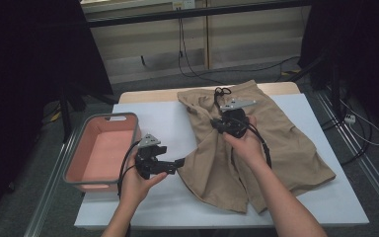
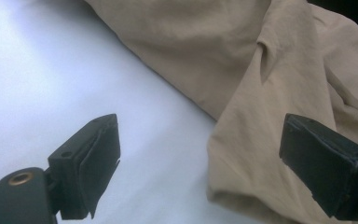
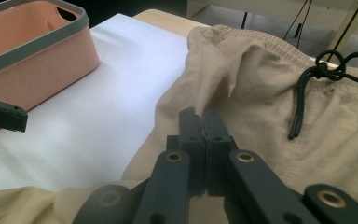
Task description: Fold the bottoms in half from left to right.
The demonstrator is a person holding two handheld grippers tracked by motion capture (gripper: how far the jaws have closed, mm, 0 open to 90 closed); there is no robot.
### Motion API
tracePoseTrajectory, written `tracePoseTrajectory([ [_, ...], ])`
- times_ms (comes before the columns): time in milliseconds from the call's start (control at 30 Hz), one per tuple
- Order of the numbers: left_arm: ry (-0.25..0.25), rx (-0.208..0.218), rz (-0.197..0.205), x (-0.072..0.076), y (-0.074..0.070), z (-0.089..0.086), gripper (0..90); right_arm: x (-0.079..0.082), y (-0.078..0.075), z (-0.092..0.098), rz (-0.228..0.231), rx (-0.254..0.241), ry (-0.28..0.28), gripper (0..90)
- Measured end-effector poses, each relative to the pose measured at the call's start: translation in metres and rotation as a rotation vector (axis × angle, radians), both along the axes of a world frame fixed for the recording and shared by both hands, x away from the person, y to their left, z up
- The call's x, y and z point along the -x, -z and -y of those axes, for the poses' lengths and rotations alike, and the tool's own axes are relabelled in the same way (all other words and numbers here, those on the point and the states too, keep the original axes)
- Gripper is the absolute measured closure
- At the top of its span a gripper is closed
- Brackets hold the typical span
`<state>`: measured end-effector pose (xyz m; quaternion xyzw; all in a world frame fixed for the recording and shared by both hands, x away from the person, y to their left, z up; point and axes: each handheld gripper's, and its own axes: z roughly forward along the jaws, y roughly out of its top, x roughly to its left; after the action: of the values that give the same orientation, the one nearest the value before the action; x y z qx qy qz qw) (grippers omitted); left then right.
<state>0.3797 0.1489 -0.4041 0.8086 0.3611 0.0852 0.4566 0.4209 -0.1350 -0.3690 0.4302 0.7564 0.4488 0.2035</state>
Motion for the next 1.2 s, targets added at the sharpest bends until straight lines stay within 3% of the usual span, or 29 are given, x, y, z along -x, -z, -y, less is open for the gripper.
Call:
tracePoseTrajectory([
  [700,-0.002,-0.011,0.008,-0.001,0.001,-0.002,11.4,0.002,-0.010,0.037,0.010,-0.021,0.059,89.9],
  [1200,-0.009,-0.017,0.010,-0.001,0.001,-0.004,11.4,0.004,-0.010,0.091,0.001,-0.034,0.169,89.9],
])
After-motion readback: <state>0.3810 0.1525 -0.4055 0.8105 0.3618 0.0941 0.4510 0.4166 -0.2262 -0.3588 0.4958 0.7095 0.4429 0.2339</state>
